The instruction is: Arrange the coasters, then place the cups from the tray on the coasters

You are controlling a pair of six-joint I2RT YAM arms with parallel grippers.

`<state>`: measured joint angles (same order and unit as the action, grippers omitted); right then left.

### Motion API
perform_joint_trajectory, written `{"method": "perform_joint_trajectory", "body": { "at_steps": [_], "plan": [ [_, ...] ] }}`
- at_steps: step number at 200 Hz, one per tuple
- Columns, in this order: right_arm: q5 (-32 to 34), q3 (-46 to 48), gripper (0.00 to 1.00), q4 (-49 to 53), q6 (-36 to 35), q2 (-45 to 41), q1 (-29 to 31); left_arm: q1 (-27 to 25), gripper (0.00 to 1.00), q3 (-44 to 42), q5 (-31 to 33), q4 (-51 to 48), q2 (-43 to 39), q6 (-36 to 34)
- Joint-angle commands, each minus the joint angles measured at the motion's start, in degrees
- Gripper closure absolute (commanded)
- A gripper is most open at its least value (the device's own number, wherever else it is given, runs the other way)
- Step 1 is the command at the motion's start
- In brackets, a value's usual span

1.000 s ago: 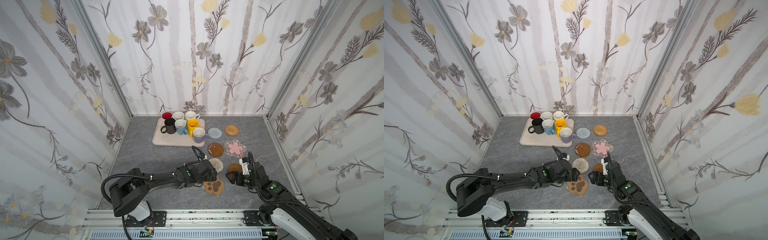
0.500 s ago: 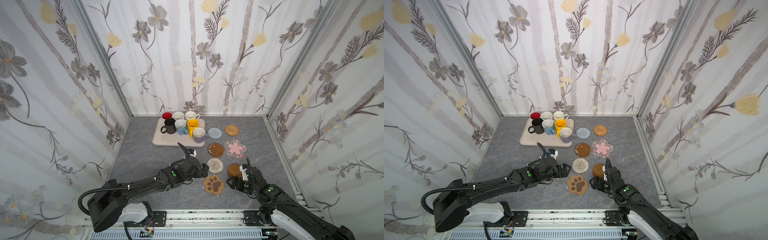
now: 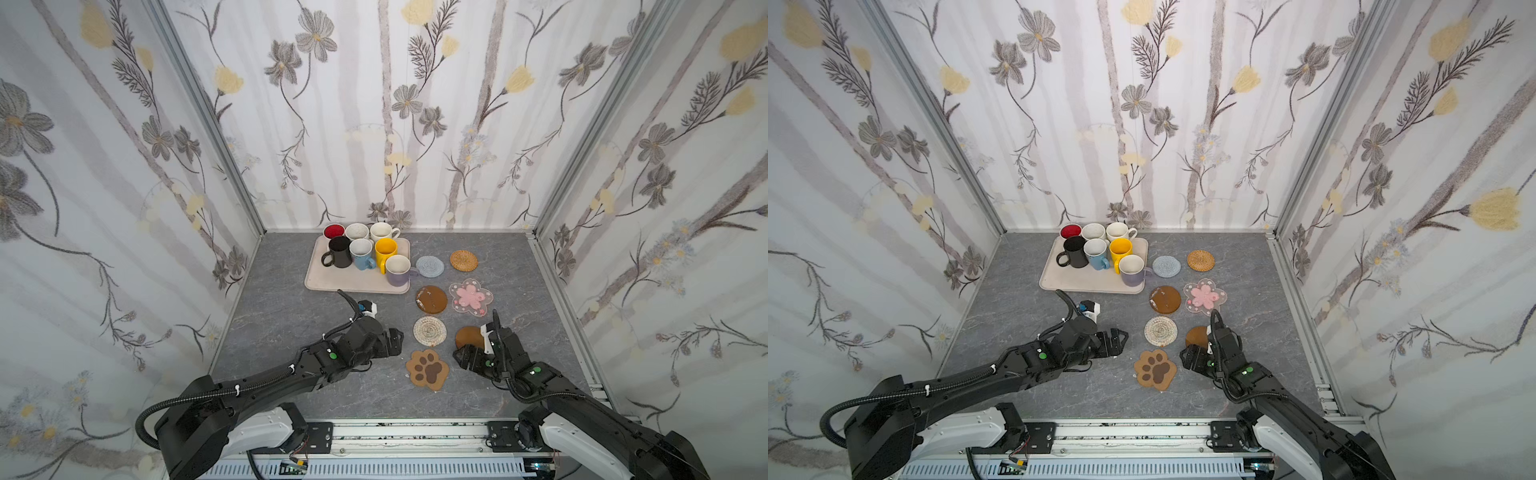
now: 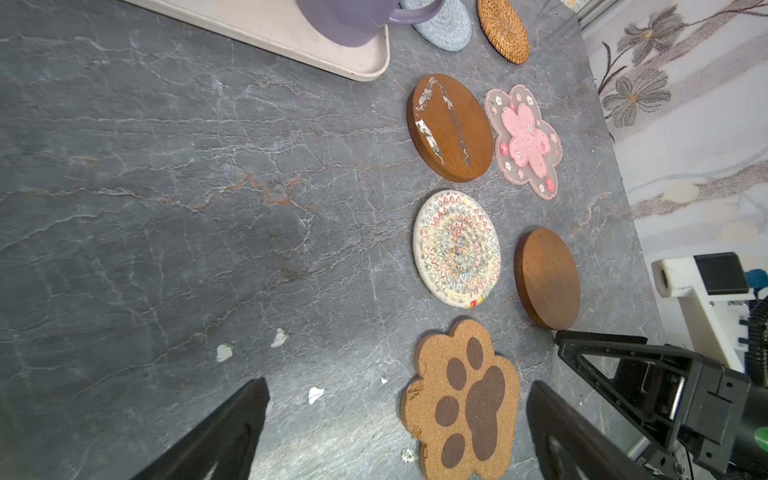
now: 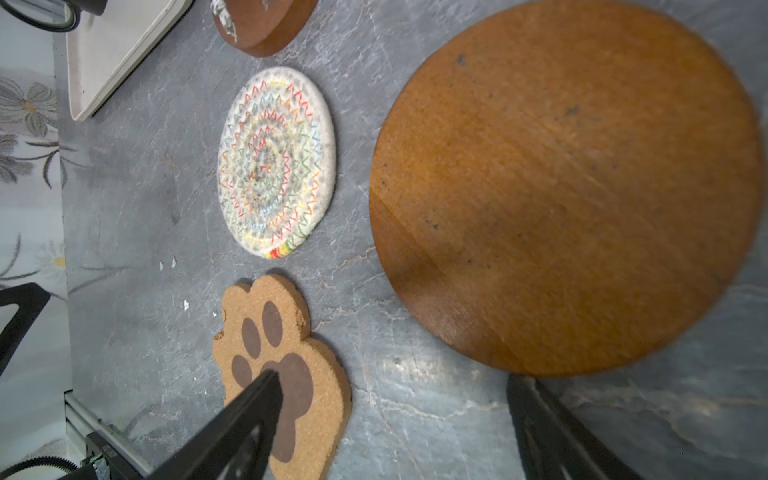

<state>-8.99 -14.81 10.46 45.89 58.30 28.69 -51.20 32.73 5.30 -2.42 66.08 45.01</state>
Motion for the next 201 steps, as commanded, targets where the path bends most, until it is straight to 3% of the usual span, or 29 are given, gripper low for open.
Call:
{"method": "perform_joint_trajectory", "body": {
  "at_steps": [1, 53, 109, 167, 201],
  "plan": [
    [1.7, -1.0, 0.14, -0.8, -1.4, 0.6, -1.0, 0.4, 0.00, -0.3, 0.2, 0.2, -0.3, -0.1],
    [-1.0, -1.1, 0.13, -1.2, -3.5, 0.2, -3.3, 1.9, 0.00, -0.3, 0.8, 0.2, -0.5, -0.1],
    [-4.3, -1.8, 0.13, 1.0, -4.8, -5.8, -3.2, 7.1, 0.08, 0.7, -1.7, 0.1, -0.9, -0.7],
    [-5.9, -5.0, 0.13, 1.8, -7.0, -7.5, -3.1, 19.2, 0.23, 2.5, -1.8, -0.6, -2.8, -0.2],
    [-6.1, -9.6, 0.14, 0.7, -10.1, -3.5, -3.0, 26.6, 0.38, 6.2, -1.1, -0.6, 3.6, -1.9]
  ]
}}
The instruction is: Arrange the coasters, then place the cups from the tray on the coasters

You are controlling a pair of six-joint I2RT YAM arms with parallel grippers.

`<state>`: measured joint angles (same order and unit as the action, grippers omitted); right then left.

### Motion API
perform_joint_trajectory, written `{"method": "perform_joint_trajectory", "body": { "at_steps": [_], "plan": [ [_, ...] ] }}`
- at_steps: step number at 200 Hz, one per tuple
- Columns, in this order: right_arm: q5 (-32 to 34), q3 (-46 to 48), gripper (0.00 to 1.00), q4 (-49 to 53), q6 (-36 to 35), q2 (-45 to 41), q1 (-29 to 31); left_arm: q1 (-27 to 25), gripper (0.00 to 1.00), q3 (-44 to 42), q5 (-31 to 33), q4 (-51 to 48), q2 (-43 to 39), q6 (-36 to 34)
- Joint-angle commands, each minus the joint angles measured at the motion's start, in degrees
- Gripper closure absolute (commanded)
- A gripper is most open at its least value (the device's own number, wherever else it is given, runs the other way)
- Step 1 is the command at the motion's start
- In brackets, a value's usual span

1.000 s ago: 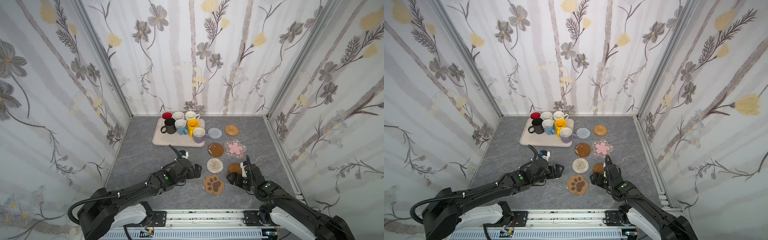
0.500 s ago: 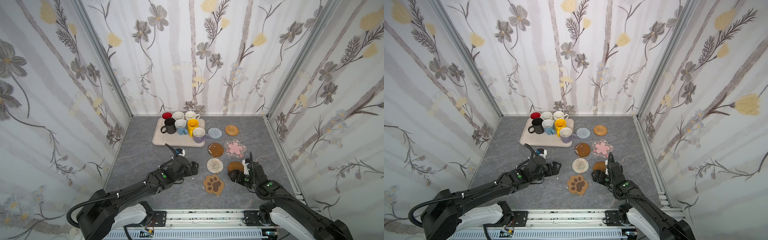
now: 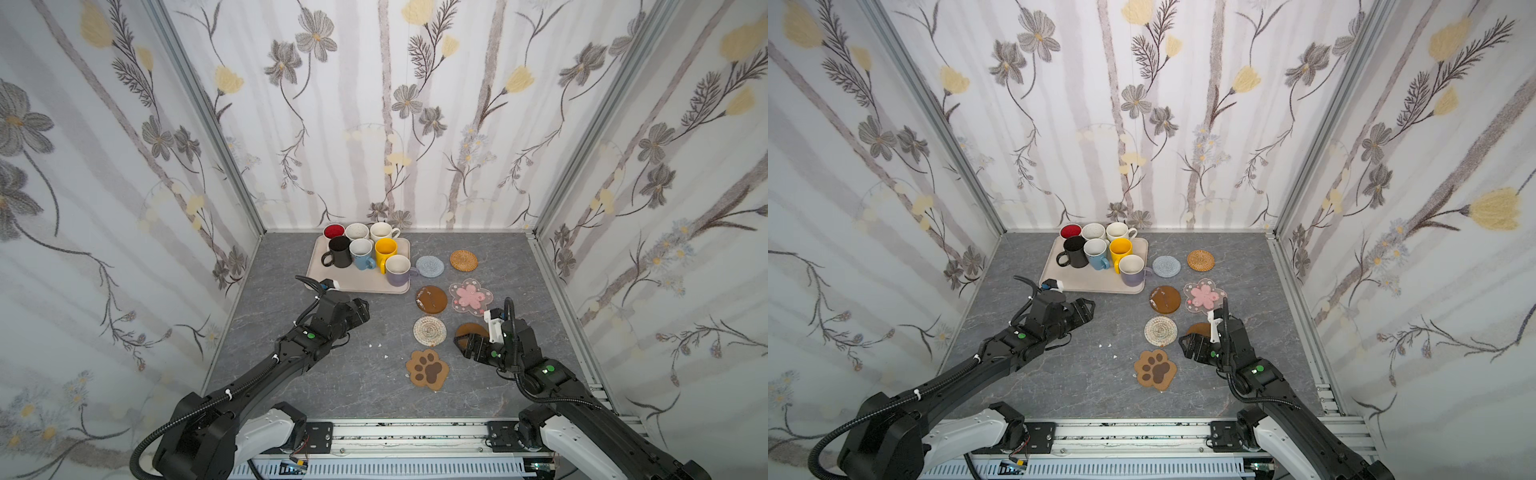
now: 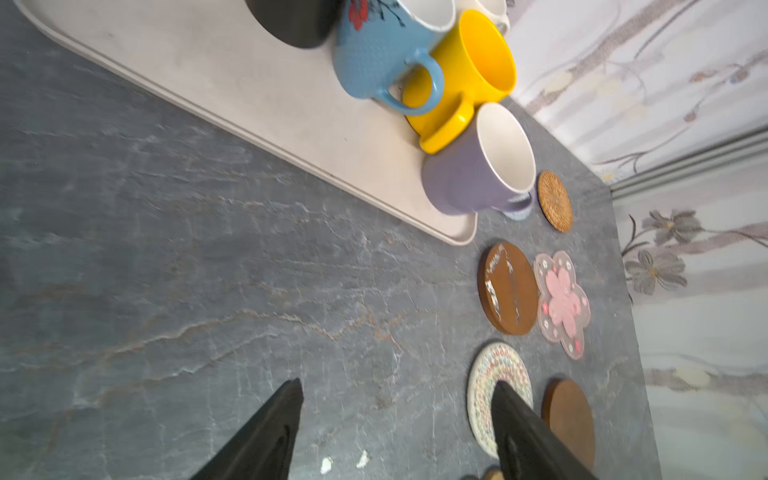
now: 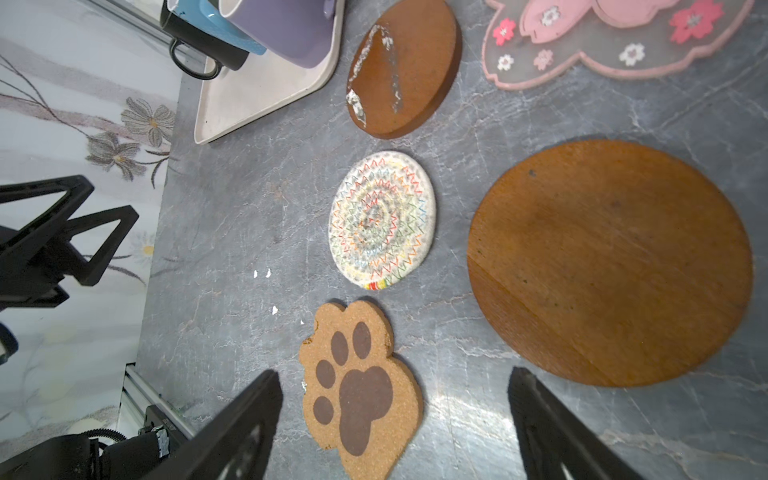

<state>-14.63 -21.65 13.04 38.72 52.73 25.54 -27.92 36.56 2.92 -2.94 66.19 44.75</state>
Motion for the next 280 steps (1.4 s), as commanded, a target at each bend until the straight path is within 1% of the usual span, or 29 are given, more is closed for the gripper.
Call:
{"method": "perform_joint_trajectory", "body": {
  "at_steps": [1, 13, 29, 41, 51, 74, 100, 119, 132, 146, 164, 206, 247, 280],
  "plan": [
    [-0.4, -2.9, 0.14, -1.9, -3.0, 2.2, 0.1, 3.4, 0.38, 2.5, 1.3, -0.1, 3.6, -1.7],
    [-0.7, -4.5, 0.14, -2.3, -4.1, 3.8, 0.0, 5.3, 0.44, 4.5, 1.6, -0.1, 7.1, -2.0],
    [-1.1, -6.1, 0.14, -2.8, -5.3, 5.6, 0.1, 7.2, 0.48, 7.6, 2.5, -0.1, 11.4, -3.1],
    [-1.4, -7.1, 0.13, -3.2, -6.1, 6.7, 0.1, 8.5, 0.48, 10.0, 3.4, -0.4, 14.4, -4.4],
    [-1.5, -7.7, 0.13, -3.5, -6.7, 7.6, 0.1, 10.2, 0.46, 12.0, 3.5, -1.1, 17.0, -3.9],
    [-2.1, -8.2, 0.13, -5.1, -7.1, 9.2, 0.0, 16.5, 0.44, 14.5, -1.2, -1.2, 22.1, 0.8],
    [-2.8, -8.5, 0.13, -6.8, -7.2, 10.4, 0.0, 20.7, 0.43, 18.8, 2.0, -1.4, 26.3, 0.9],
    [-2.6, -9.0, 0.13, -7.0, -7.8, 11.3, 0.0, 24.3, 0.43, 21.9, 1.0, -1.8, 30.2, 1.6],
    [-2.5, -9.4, 0.13, -7.0, -8.2, 11.7, -0.1, 26.0, 0.44, 23.7, 0.7, -2.0, 32.8, 1.5],
    [-2.5, -9.7, 0.13, -7.1, -8.4, 12.0, -0.2, 27.0, 0.46, 25.5, 0.6, -2.4, 35.3, 0.3],
    [-2.5, -10.2, 0.13, -7.0, -8.6, 12.5, -0.4, 28.1, 0.48, 26.8, 0.6, -3.2, 37.8, 0.5],
    [-3.0, -11.4, 0.12, -6.7, -9.1, 13.8, -1.3, 29.0, 0.49, 30.1, 1.9, -4.3, 41.9, -0.4],
    [-3.5, -11.7, 0.12, -6.6, -9.5, 14.9, -2.0, 29.9, 0.51, 32.3, 2.7, -5.4, 45.4, -1.4],
    [-3.7, -12.1, 0.12, -6.7, -9.5, 15.8, -2.4, 30.1, 0.57, 33.2, 3.1, -5.8, 47.6, -1.9]
  ]
}}
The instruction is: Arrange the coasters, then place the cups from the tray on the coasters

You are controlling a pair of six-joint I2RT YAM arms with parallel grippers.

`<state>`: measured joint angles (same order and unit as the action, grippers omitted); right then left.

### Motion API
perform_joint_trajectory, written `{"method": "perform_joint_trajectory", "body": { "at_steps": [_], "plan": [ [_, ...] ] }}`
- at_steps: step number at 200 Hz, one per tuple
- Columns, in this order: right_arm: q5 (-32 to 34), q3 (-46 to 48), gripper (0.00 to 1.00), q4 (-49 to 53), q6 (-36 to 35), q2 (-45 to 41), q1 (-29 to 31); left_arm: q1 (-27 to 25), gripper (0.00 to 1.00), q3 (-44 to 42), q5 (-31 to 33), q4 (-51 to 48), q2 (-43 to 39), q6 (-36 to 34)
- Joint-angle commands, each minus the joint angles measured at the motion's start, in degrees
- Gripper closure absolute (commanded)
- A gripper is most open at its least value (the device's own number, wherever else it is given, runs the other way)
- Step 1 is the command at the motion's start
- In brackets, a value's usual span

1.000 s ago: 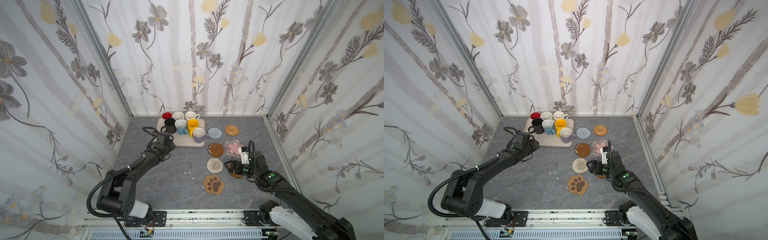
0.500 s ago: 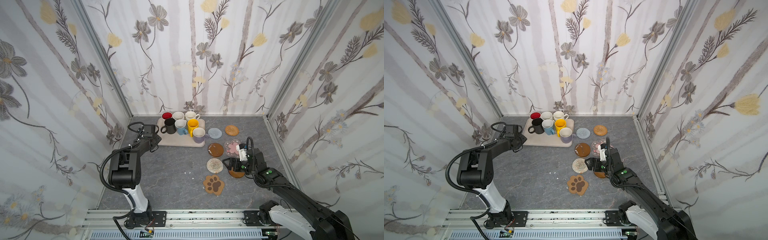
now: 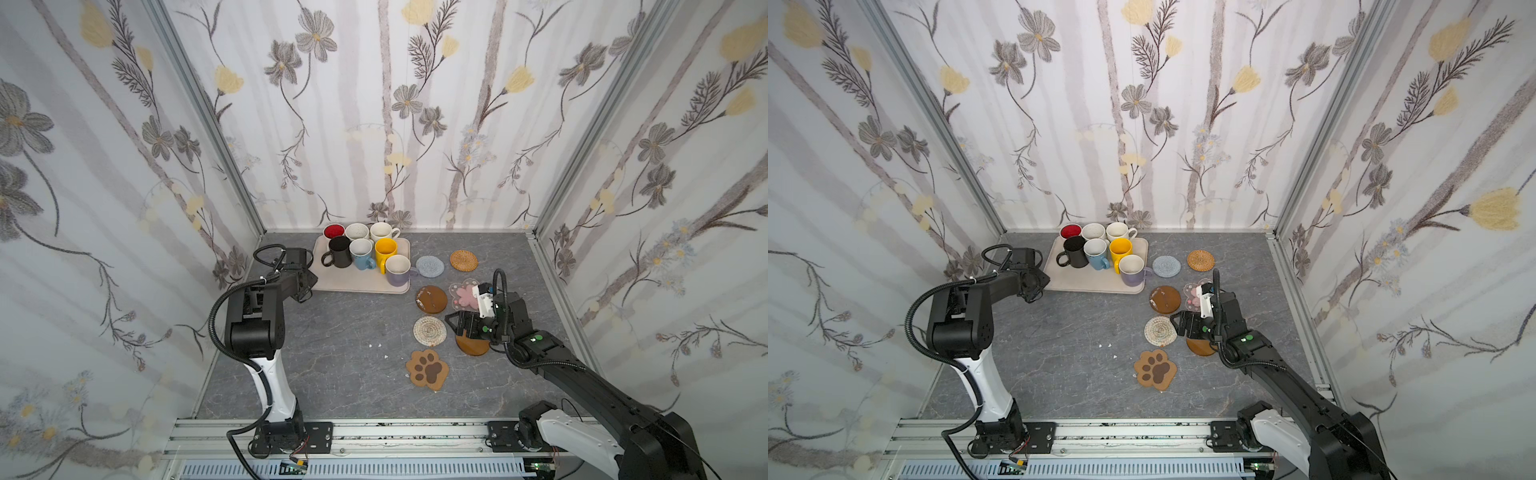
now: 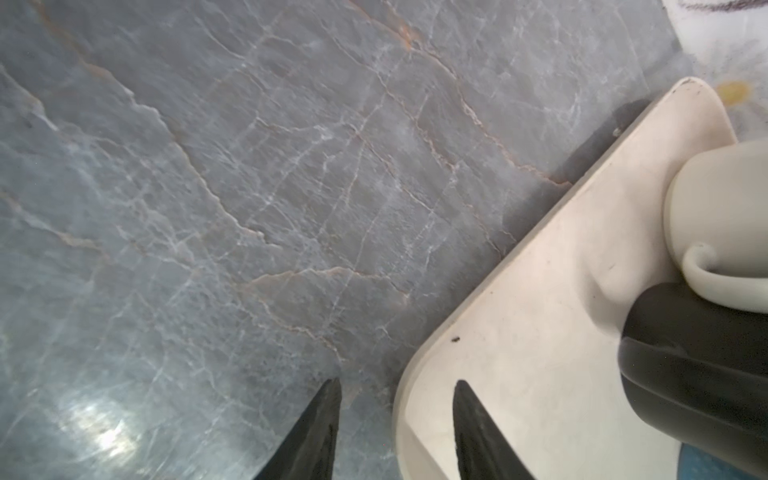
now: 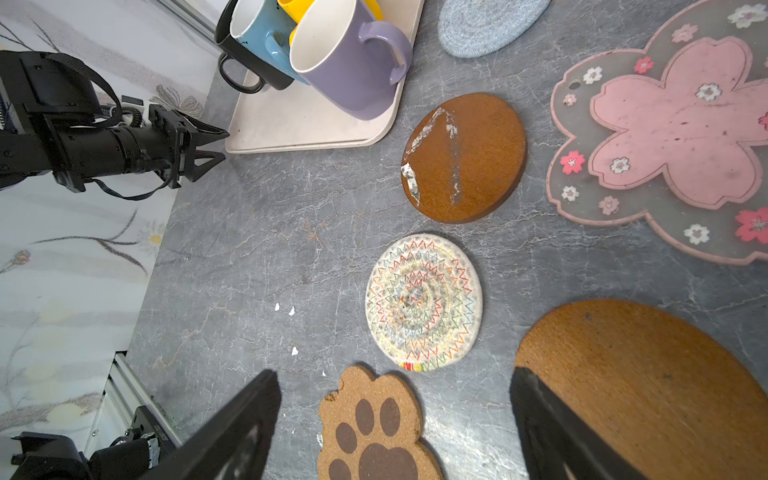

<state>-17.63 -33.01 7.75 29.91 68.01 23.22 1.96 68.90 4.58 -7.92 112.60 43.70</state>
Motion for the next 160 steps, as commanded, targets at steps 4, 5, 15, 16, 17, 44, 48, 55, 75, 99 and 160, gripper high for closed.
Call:
{"method": "perform_joint_trajectory", "body": {
  "at_steps": [4, 5, 15, 16, 17, 44, 48, 55, 75, 99, 160],
  "plan": [
    [-0.7, -0.8, 0.12, -1.4, -0.7, 0.6, -0.1, 0.3, 0.58, 1.0, 1.4, -0.8, 1.4, -0.9],
    [-0.7, -0.8, 0.12, -1.4, -0.7, 0.6, -0.1, 0.3, 0.58, 1.0, 1.3, -0.9, 1.4, -1.0],
    [-0.8, -0.9, 0.12, -1.4, -0.7, 0.6, -0.2, 0.3, 0.60, 1.4, 1.2, -0.9, 1.9, -1.2],
    [-0.8, -0.8, 0.12, -1.4, -0.6, 0.6, -0.2, 0.3, 0.60, 1.5, 1.2, -0.9, 2.0, -1.2],
    [-0.7, -0.8, 0.12, -1.3, -0.6, 0.6, -0.1, 0.3, 0.60, 1.5, 1.2, -0.9, 2.0, -1.2],
    [-0.7, -0.7, 0.12, -1.4, -0.6, 0.7, -0.3, 0.3, 0.66, 2.2, 0.5, -1.1, 2.7, -1.5],
    [-0.7, -0.7, 0.12, -1.4, -0.6, 0.8, -0.3, 0.4, 0.67, 2.3, 0.4, -1.0, 2.8, -1.5],
    [-0.7, -0.7, 0.12, -1.4, -0.6, 0.9, -0.3, 0.3, 0.69, 2.3, 0.2, -1.0, 3.0, -1.5],
    [-0.7, -0.7, 0.12, -1.7, -0.6, 1.3, -0.4, 0.3, 0.75, 2.1, -0.5, -1.0, 3.2, -1.6],
    [-0.9, -0.8, 0.12, -1.7, -0.7, 1.4, -0.4, 0.3, 0.82, 1.7, -0.5, -1.0, 2.9, -1.7],
    [-1.0, -0.5, 0.12, -1.8, -0.8, 0.9, -0.6, 0.3, 1.00, -0.2, -0.5, -1.0, 1.1, -1.1]
  ]
}}
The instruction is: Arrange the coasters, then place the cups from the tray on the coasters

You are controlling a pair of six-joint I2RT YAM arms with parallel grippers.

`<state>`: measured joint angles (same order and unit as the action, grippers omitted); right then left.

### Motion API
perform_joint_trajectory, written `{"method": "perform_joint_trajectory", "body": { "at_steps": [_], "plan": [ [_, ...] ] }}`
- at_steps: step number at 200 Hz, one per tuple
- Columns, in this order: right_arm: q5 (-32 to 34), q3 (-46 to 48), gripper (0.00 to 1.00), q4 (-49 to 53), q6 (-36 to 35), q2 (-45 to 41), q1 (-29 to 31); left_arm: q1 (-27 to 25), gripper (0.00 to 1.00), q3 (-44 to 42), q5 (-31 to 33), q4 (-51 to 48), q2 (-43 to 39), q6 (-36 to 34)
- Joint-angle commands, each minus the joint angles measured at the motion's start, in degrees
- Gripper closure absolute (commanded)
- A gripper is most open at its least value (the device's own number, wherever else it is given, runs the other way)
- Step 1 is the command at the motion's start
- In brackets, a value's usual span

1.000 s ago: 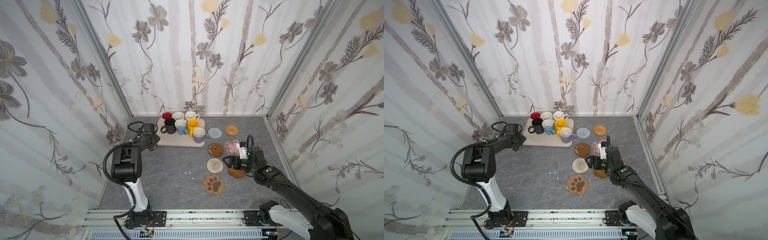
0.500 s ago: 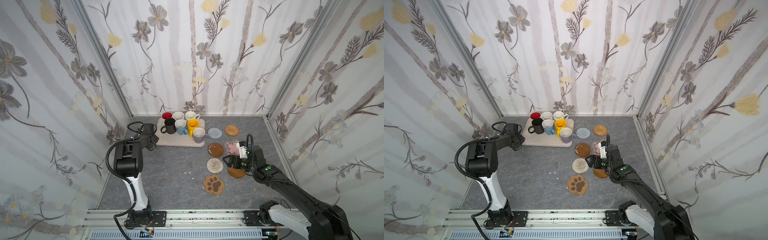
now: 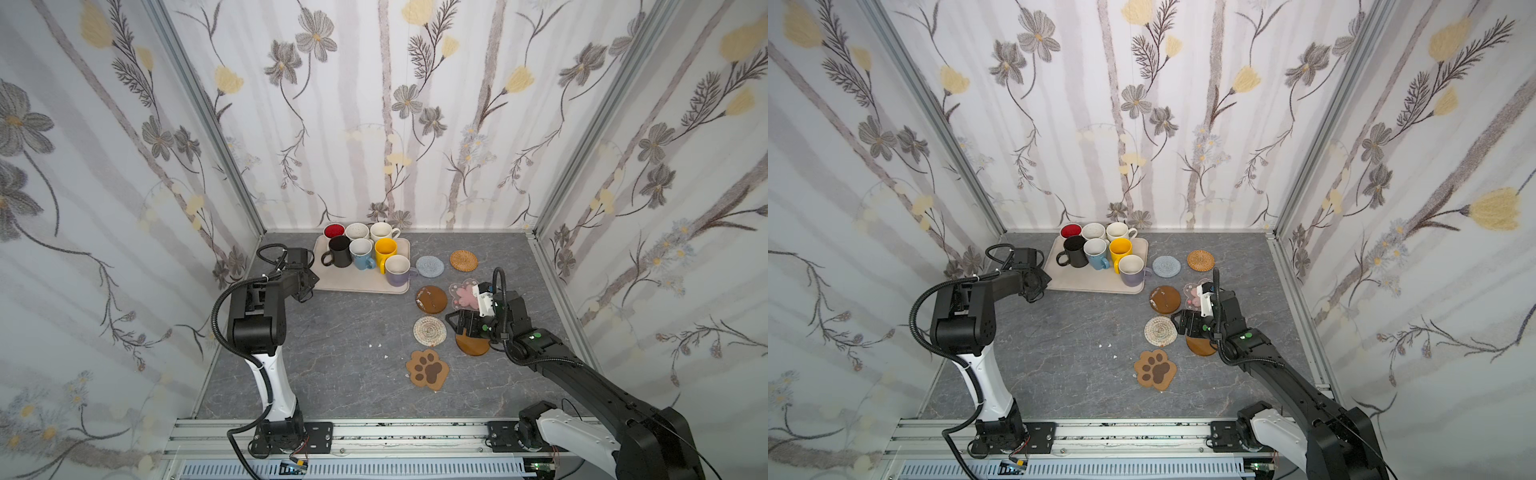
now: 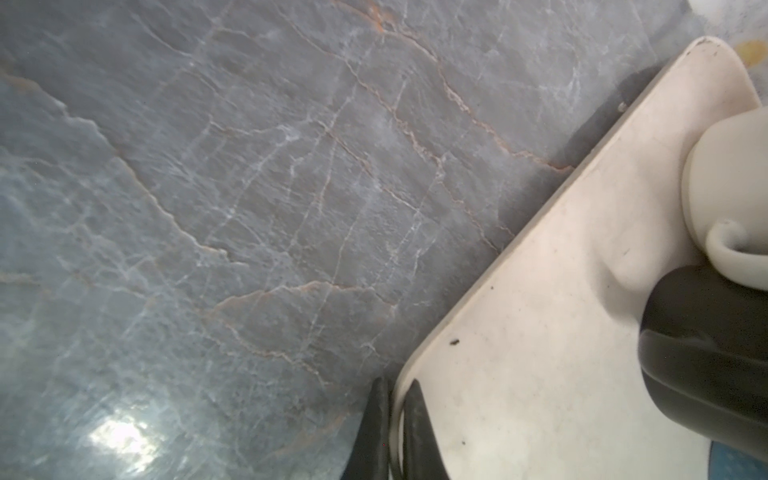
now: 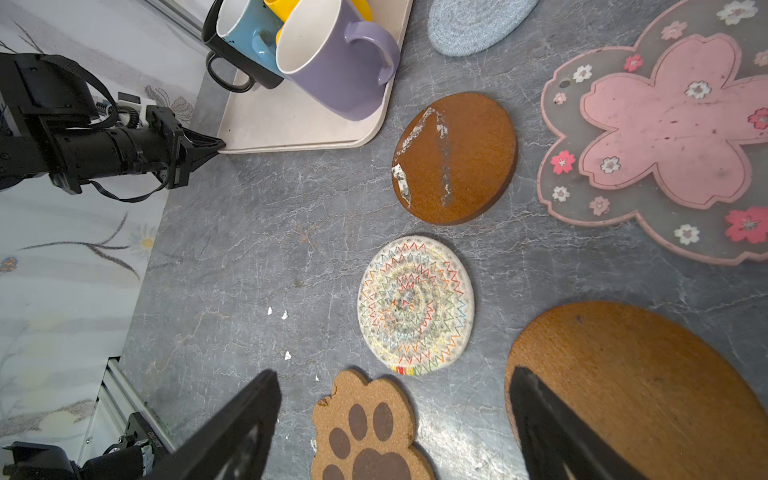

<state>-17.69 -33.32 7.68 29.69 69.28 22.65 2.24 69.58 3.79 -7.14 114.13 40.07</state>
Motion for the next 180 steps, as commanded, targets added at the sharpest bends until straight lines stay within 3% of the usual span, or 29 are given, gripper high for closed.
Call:
{"method": "perform_joint_trajectory", "body": {
  "at_steps": [1, 180],
  "plan": [
    [-0.9, -0.1, 0.12, -1.7, -0.6, -0.4, 0.0, 0.0, 1.00, -0.9, 0.3, -1.7, -0.5, 2.6],
    [-1.2, 2.8, 0.12, -0.3, -0.6, -4.8, -0.2, 0.1, 1.00, -17.2, 1.9, 1.4, -12.0, 6.4]
  ]
}}
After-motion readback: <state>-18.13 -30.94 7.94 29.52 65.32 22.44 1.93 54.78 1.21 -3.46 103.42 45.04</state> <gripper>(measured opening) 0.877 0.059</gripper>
